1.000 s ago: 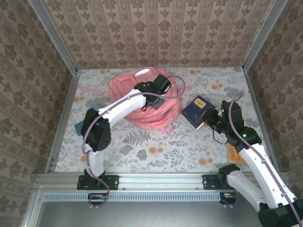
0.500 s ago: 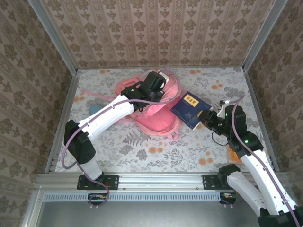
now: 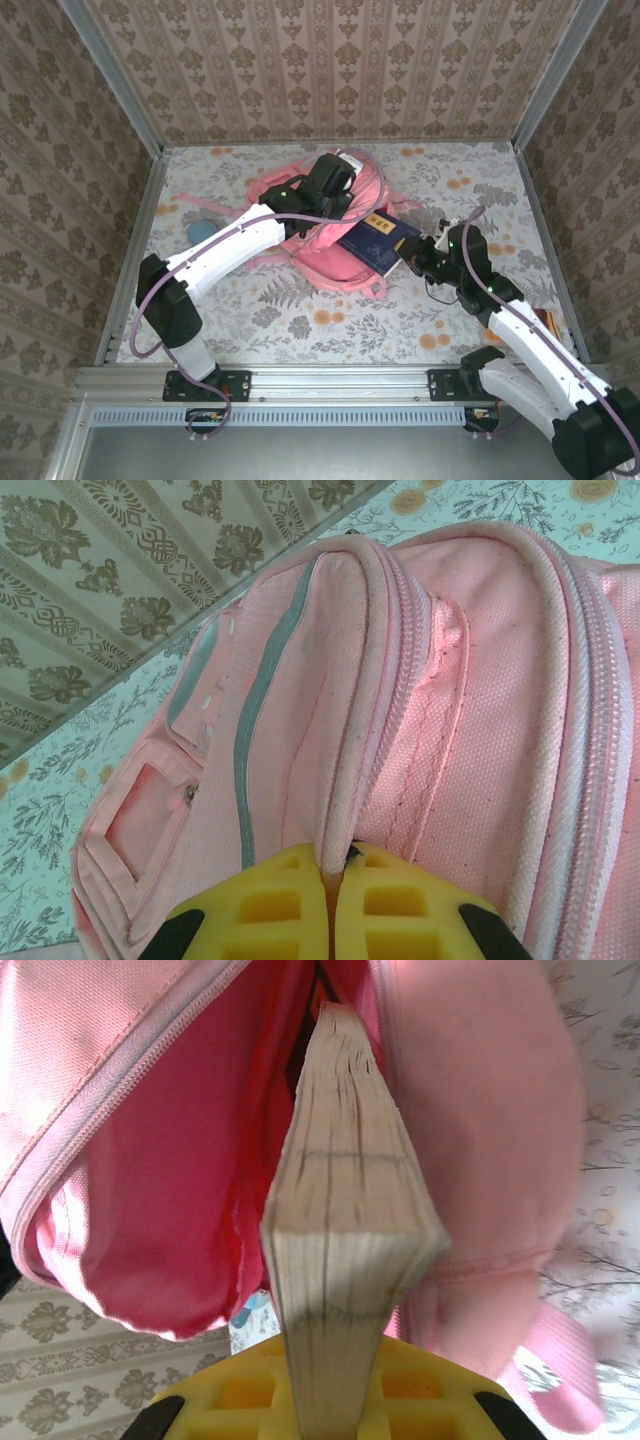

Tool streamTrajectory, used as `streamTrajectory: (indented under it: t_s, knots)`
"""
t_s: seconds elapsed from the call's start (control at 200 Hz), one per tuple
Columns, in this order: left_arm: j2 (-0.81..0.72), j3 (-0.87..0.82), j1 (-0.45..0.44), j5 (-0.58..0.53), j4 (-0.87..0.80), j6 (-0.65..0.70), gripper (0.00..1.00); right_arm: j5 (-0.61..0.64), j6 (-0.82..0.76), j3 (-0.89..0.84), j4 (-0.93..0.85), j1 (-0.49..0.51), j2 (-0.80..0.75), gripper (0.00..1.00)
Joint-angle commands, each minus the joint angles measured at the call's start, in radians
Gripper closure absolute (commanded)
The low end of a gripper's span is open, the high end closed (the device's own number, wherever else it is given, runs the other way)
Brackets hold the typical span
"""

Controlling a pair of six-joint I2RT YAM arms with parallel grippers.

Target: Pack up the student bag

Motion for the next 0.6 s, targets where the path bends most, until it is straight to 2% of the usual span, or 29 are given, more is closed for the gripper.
streamTrajectory:
  t_s: [0.0,0.195,0.46,0.595]
  knots:
    - [-0.037,0.065,-0.006,-0.003,0.139,-0.051,0.98,0.086,0.077,0.015,0.221,0.054,0.068,0.99]
    - [-0.036,0.103,-0.005,0.017,0.081,-0.067,0.98,0.256,0.156,0.053,0.363,0.148,0.237,1.0]
    - [-0.072,0.095,-0.004,0.027,0.062,-0.08,0.98,0.442,0.172,0.14,0.461,0.228,0.449,0.99]
    - [-0.074,0.097,-0.001,0.056,0.059,-0.092,0.99,0.444,0.169,0.193,0.494,0.23,0.561,0.99]
